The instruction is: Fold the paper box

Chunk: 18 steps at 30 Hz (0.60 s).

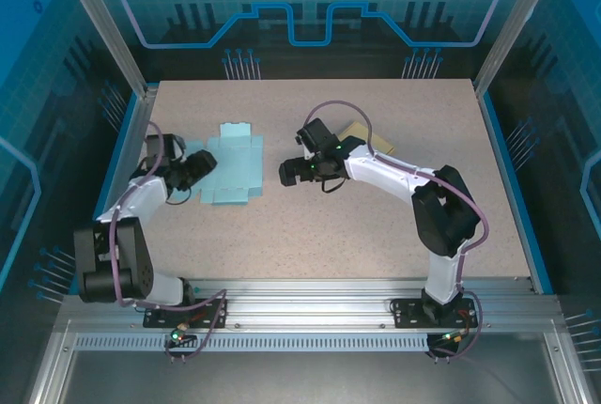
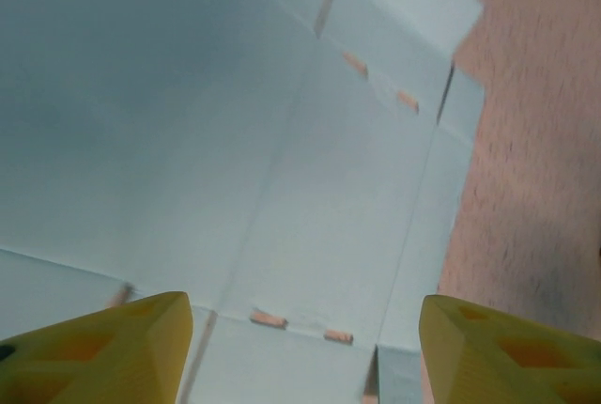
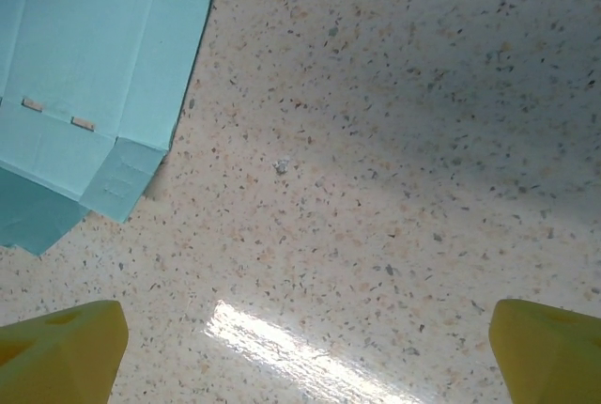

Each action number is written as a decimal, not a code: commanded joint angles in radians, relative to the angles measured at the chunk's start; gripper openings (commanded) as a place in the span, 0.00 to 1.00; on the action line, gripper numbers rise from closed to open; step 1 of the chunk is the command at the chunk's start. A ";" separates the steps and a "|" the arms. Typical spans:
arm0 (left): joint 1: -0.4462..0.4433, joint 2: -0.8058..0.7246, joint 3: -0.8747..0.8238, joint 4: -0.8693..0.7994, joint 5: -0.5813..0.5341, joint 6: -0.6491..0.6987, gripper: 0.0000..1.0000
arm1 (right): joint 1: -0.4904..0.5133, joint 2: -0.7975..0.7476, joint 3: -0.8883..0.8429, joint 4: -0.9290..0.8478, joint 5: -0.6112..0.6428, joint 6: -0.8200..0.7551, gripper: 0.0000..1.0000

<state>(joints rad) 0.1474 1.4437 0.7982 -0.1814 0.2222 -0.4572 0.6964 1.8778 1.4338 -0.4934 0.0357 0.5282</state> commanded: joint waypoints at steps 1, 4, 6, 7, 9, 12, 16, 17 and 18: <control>-0.030 0.053 -0.037 0.032 0.039 -0.023 0.62 | 0.006 -0.009 0.024 0.000 0.015 0.042 1.00; -0.065 0.068 -0.063 0.035 0.022 -0.032 0.59 | 0.005 -0.033 0.015 -0.024 0.059 0.044 1.00; -0.105 0.080 -0.063 0.013 0.007 -0.025 0.58 | 0.005 -0.055 -0.001 -0.029 0.088 0.047 1.00; -0.129 0.086 -0.064 0.003 -0.005 -0.025 0.59 | 0.006 -0.072 -0.014 -0.027 0.105 0.051 1.00; -0.171 0.101 -0.071 -0.001 -0.012 -0.030 0.59 | 0.003 -0.101 -0.037 -0.022 0.131 0.058 1.00; -0.238 0.117 -0.091 0.021 -0.010 -0.067 0.58 | -0.007 -0.150 -0.074 -0.018 0.163 0.075 1.00; -0.373 0.168 -0.096 0.057 -0.008 -0.126 0.57 | -0.029 -0.220 -0.140 -0.004 0.177 0.088 1.00; -0.404 0.186 -0.094 0.072 -0.007 -0.144 0.57 | -0.033 -0.237 -0.155 -0.001 0.184 0.095 1.00; -0.441 0.207 -0.093 0.102 -0.002 -0.173 0.57 | -0.038 -0.256 -0.176 0.001 0.190 0.102 1.00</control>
<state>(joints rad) -0.2153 1.5833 0.7216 -0.0895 0.2039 -0.5503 0.6773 1.6714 1.2987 -0.4934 0.1837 0.5964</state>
